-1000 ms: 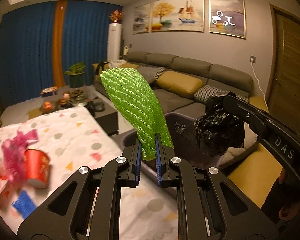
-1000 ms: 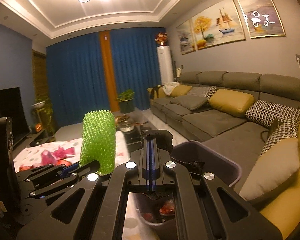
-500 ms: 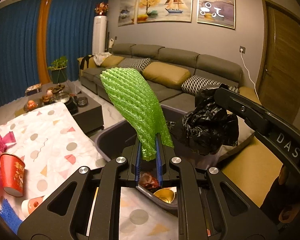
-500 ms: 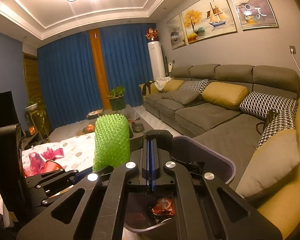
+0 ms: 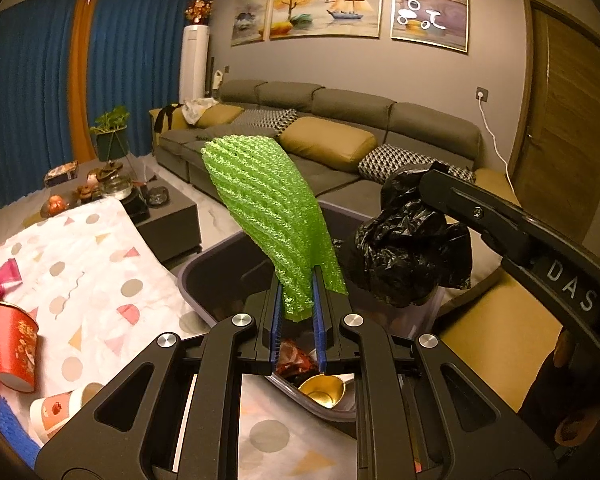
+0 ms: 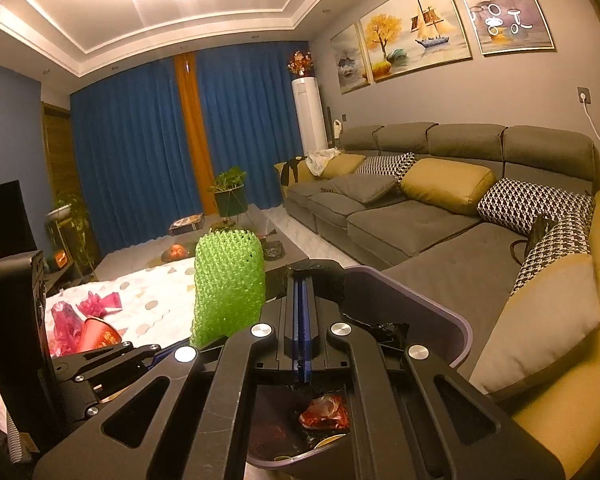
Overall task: Collect trash
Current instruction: 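Carry green net and black bag over the grey bin and open both tools, then move both tools back over the blue net and white-orange paper cup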
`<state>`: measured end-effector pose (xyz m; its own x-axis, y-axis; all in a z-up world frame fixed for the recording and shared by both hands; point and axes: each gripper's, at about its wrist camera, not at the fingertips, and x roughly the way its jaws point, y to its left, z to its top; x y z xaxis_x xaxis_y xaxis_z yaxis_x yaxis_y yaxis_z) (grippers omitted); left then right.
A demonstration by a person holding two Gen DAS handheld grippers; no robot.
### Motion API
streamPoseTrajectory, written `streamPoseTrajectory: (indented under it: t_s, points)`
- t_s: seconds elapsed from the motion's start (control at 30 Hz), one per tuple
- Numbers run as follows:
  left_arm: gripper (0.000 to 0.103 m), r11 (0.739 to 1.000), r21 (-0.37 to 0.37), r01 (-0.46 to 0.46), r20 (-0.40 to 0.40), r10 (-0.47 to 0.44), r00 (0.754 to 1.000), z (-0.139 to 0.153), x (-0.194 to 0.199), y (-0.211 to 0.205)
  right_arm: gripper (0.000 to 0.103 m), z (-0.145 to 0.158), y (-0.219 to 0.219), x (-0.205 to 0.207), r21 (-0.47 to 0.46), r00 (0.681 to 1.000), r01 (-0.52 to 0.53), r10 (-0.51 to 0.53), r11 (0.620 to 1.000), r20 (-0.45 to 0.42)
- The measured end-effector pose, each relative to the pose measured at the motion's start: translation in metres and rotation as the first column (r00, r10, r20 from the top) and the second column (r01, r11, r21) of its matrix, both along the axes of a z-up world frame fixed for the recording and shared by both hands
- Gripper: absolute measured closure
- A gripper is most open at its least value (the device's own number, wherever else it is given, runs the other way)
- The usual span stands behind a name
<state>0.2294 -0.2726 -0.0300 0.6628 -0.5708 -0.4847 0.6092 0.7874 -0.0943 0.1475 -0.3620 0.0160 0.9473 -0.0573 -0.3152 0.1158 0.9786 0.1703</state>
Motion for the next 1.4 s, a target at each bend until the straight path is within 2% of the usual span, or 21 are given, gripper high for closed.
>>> streamPoseTrajectory:
  t_s: [0.3,0.43,0.5,0.53,0.57,0.63,0.73,0.83,0.93,1.0,1.03,1.13,1.2,1.23,1.3,1.4]
  points:
    - [0.09,1.0,-0.002,0.011,-0.028,-0.011,1.0,-0.008,0.01,-0.001,0.1,-0.003,0.002,0.006,0.001,1.0,0.01,-0.01,1.0,-0.021]
    - [0.087,1.0,0.003,0.014,-0.045,-0.014,0.999,-0.013,0.011,-0.002,0.1,-0.004,0.002,0.009,-0.002,1.0,0.015,-0.015,1.0,-0.027]
    - [0.079,1.0,0.005,0.025,-0.056,-0.025,0.998,-0.015,0.011,-0.003,0.1,-0.004,0.001,0.011,0.001,0.999,0.018,-0.018,1.0,-0.029]
    - [0.065,1.0,0.008,0.026,-0.056,-0.026,0.998,-0.016,0.011,-0.003,0.1,-0.005,0.001,0.011,0.002,0.999,0.02,-0.02,1.0,-0.03]
    - [0.044,1.0,0.012,0.022,-0.051,-0.021,0.998,-0.016,0.011,-0.002,0.1,-0.006,0.0,0.011,0.003,0.999,0.022,-0.022,1.0,-0.032]
    - [0.029,1.0,0.001,0.008,-0.03,-0.008,1.0,-0.017,0.008,0.004,0.1,-0.007,-0.002,0.013,0.006,0.999,0.029,-0.029,1.0,-0.039]
    - [0.02,0.999,-0.004,-0.033,-0.023,0.033,0.999,-0.016,0.007,0.015,0.1,-0.008,-0.004,0.016,0.009,0.998,0.035,-0.034,0.999,-0.047]
    - [0.017,0.997,-0.024,-0.072,-0.038,0.071,0.997,-0.012,0.005,0.03,0.099,-0.01,-0.004,0.018,0.014,0.998,0.037,-0.037,0.999,-0.055]
    - [0.013,0.992,-0.038,-0.123,-0.02,0.123,0.992,-0.006,-0.003,0.05,0.089,-0.009,-0.004,0.02,0.009,0.998,0.042,-0.041,0.999,-0.053]
    - [0.011,0.986,-0.042,-0.161,-0.004,0.161,0.987,0.0,-0.012,0.065,0.066,-0.008,-0.004,0.018,0.008,0.998,0.046,-0.046,0.999,-0.044]
    - [0.01,0.982,-0.043,-0.182,0.003,0.182,0.983,0.002,-0.018,0.073,0.062,-0.007,-0.002,0.016,0.007,0.998,0.051,-0.05,0.999,-0.035]
    - [0.008,0.965,-0.046,-0.259,0.022,0.26,0.965,0.006,-0.034,0.098,0.058,-0.005,-0.001,0.011,-0.002,0.998,0.06,-0.06,0.998,-0.02]
    - [0.007,0.952,-0.049,-0.302,0.025,0.304,0.952,0.007,-0.044,0.115,0.047,-0.003,0.002,0.005,0.005,0.998,0.057,-0.057,0.998,-0.006]
    - [0.007,0.946,-0.049,-0.321,0.03,0.322,0.946,0.007,-0.047,0.122,0.045,0.0,0.006,-0.001,0.004,0.998,0.056,-0.056,0.998,0.008]
    - [0.007,0.924,-0.029,-0.381,0.041,0.382,0.923,0.004,-0.056,0.138,0.036,0.003,0.012,-0.011,-0.008,0.998,0.056,-0.056,0.998,0.028]
    - [0.007,0.891,-0.013,-0.454,0.033,0.454,0.89,-0.002,-0.067,0.165,0.03,0.004,0.03,-0.025,-0.027,0.998,0.04,-0.039,0.999,0.049]
